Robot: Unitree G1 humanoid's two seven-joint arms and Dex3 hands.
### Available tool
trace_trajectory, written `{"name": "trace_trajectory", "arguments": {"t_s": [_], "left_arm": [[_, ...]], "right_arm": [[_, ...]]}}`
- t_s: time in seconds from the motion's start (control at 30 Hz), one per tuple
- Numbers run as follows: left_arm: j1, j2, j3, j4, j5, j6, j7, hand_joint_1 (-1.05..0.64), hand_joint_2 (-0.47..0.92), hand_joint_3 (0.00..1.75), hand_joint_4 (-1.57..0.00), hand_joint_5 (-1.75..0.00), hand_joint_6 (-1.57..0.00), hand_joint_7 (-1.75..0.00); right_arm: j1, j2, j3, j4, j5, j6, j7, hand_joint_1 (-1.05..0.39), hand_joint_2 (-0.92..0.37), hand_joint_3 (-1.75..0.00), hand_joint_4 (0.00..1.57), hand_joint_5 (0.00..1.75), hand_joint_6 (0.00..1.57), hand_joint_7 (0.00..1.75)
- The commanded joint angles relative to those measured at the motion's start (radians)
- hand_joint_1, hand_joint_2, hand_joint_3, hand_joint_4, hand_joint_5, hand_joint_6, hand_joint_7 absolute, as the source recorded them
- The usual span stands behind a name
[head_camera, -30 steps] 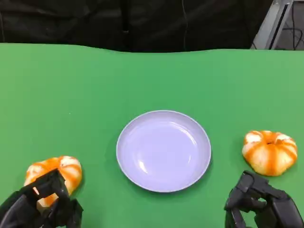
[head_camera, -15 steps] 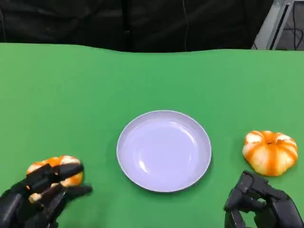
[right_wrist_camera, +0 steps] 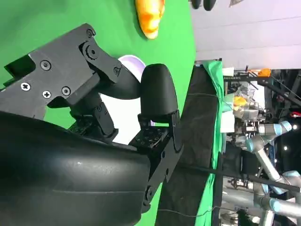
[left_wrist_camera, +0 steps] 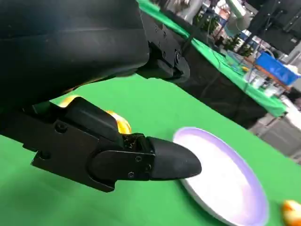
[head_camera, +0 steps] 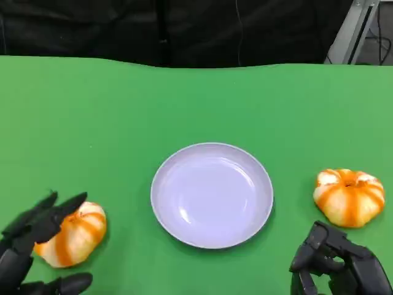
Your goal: Grasp the bread from the table and place it into the plate.
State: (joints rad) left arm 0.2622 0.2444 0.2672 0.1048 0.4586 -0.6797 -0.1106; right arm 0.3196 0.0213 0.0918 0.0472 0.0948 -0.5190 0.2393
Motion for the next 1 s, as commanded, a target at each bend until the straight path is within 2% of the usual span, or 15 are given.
{"name": "trace_trajectory", "arguments": {"t_s": [0.03,0.2,0.27,0.4,0.57,1.0], "left_arm": [[-0.030,0.075,-0.029,-0.036,0.181,0.112,0.109,-1.01,0.92,0.31,-0.01,0.00,-0.23,-0.01],[-0.082,0.138,-0.117,0.002,0.348,0.226,0.206,-0.95,0.92,0.12,-0.03,-0.01,-0.23,0.00],[-0.114,0.159,-0.165,0.041,0.398,0.282,0.225,-0.96,0.92,0.11,-0.04,-0.02,-0.23,-0.01],[-0.166,0.187,-0.243,0.107,0.423,0.372,0.221,-0.98,0.92,0.13,-0.03,-0.01,-0.22,0.00],[-0.219,0.212,-0.314,0.190,0.412,0.421,0.241,-1.00,0.92,0.17,-0.04,-0.01,-0.23,-0.01],[-0.333,0.212,-0.446,0.405,0.353,0.484,0.294,-0.97,0.92,0.19,-0.13,-0.03,-0.30,-0.02]], "right_arm": [[-0.003,-0.005,-0.003,-0.005,0.004,-0.006,-0.006,-0.15,-0.59,-1.15,0.80,1.75,0.73,1.55],[-0.005,-0.006,-0.004,-0.001,-0.005,-0.011,-0.012,-0.15,-0.60,-1.16,0.81,1.75,0.73,1.56],[-0.004,-0.006,-0.002,-0.004,-0.001,-0.003,-0.012,-0.15,-0.61,-1.13,0.80,1.75,0.73,1.56],[-0.002,-0.005,-0.001,-0.007,0.007,0.001,-0.010,-0.15,-0.61,-1.11,0.80,1.75,0.73,1.56],[-0.001,-0.005,0.001,-0.008,0.002,-0.001,-0.012,-0.16,-0.61,-1.11,0.80,1.75,0.72,1.57],[0.000,-0.007,0.002,-0.011,0.003,-0.002,-0.011,-0.14,-0.61,-1.11,0.80,1.75,0.73,1.56]]}}
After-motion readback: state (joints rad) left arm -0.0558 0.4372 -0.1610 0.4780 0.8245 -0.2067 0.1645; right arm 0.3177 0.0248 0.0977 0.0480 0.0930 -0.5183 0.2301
